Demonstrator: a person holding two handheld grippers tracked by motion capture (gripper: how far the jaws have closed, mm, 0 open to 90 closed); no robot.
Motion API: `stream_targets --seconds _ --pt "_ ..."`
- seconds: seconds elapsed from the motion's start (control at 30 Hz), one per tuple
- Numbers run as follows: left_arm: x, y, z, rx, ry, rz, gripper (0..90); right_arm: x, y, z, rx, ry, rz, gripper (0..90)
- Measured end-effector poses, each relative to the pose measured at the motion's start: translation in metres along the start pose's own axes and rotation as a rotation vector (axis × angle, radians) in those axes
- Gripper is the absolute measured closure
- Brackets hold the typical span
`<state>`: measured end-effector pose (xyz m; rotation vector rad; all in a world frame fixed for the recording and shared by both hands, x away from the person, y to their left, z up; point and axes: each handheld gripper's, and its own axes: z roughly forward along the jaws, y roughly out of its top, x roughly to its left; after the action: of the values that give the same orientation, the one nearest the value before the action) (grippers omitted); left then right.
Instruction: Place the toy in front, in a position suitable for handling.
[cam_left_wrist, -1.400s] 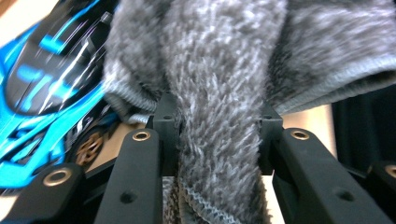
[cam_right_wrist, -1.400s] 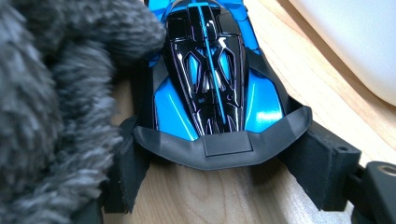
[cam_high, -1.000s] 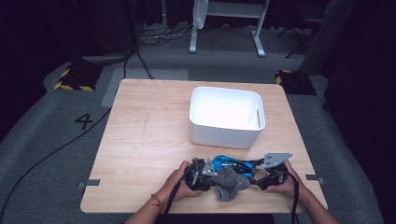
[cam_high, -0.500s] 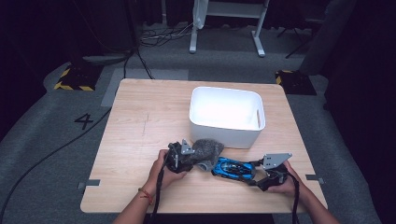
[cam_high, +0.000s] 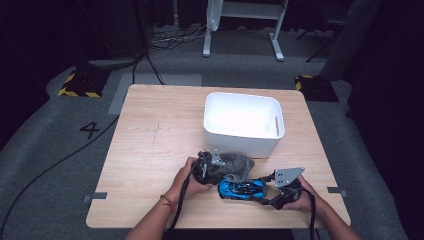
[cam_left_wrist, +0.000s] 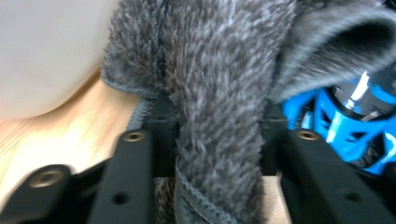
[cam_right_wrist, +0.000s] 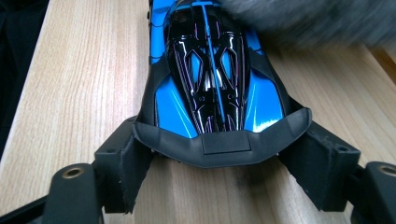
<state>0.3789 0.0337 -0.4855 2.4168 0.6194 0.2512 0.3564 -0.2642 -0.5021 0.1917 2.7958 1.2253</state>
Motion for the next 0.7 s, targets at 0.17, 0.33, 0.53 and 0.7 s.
stream_targets --seconds 0.17,0.33,0.53,0.7 --pt "0.002 0.000 -0.003 0.002 -0.058 0.015 61.8 -0.003 -0.002 -0.002 0.007 -0.024 0.033 24.8" --pt "0.002 0.000 -0.006 -0.007 -0.105 0.043 63.0 -0.004 -0.001 -0.004 0.018 -0.067 0.043 23.9" --pt "0.007 -0.005 -0.006 -0.004 -0.166 0.024 62.1 -0.011 -0.010 -0.012 -0.012 -0.128 0.095 39.2" --pt "0.009 0.001 -0.001 -0.008 -0.089 -0.044 56.7 -0.009 -0.009 -0.008 -0.035 -0.123 0.092 42.6"
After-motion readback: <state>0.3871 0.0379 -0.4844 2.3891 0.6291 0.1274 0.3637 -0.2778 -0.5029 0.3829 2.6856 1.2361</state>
